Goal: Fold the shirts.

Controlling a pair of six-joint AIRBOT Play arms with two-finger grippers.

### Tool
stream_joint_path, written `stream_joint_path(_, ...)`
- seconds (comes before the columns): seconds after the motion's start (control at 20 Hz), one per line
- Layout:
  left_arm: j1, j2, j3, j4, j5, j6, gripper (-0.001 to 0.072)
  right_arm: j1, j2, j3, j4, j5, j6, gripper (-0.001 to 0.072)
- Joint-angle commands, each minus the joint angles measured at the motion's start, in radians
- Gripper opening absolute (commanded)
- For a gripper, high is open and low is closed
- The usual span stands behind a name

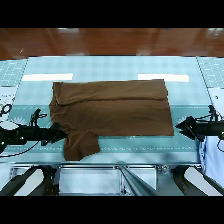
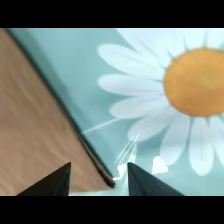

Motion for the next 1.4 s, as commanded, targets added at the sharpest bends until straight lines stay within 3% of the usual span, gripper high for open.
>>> stream_joint_path(0.0, 0.001, 0.000, 0.001, -0.002, 0.007, 0.000, 0.0020, -0.004, -0.057, -0.005, -0.010, 0.014, 0.011, 0.0412)
stream_joint_path(0.25, 0.001, 0.000, 0.002, -0.009, 0.026, 0.000, 0.0020, 0.119, -0.163, -0.003, 0.163, -0.023, -0.084, 0.0411)
stream_joint_path(0.3, 0.001, 0.000, 0.008, -0.011, 0.027, 0.001, 0.0020, 0.146, -0.171, 0.005, 0.206, -0.034, -0.112, 0.0334)
stream_joint_path(0.35, 0.003, 0.000, 0.027, -0.008, 0.027, 0.002, 0.0020, 0.163, -0.170, 0.023, 0.243, -0.032, -0.148, 0.0128)
stream_joint_path(0.4, 0.010, 0.000, 0.053, -0.008, 0.023, 0.001, 0.0020, 0.163, -0.170, 0.049, 0.277, -0.010, -0.193, 0.0026)
stream_joint_path(0.8, 0.021, -0.085, 0.383, -0.011, 0.009, 0.003, 0.0020, 0.164, -0.171, 0.312, 0.302, 0.072, -0.203, 0.0026)
stream_joint_path(1.05, -0.059, -0.295, 0.608, -0.012, 0.047, -0.001, 0.0020, 0.206, -0.232, 0.396, 0.351, 0.014, -0.203, 0.0026)
stream_joint_path(1.35, -0.138, -0.606, 0.946, -0.012, 0.062, -0.107, 0.0020, 0.302, -0.448, 0.604, 0.372, -0.068, -0.150, 0.0026)
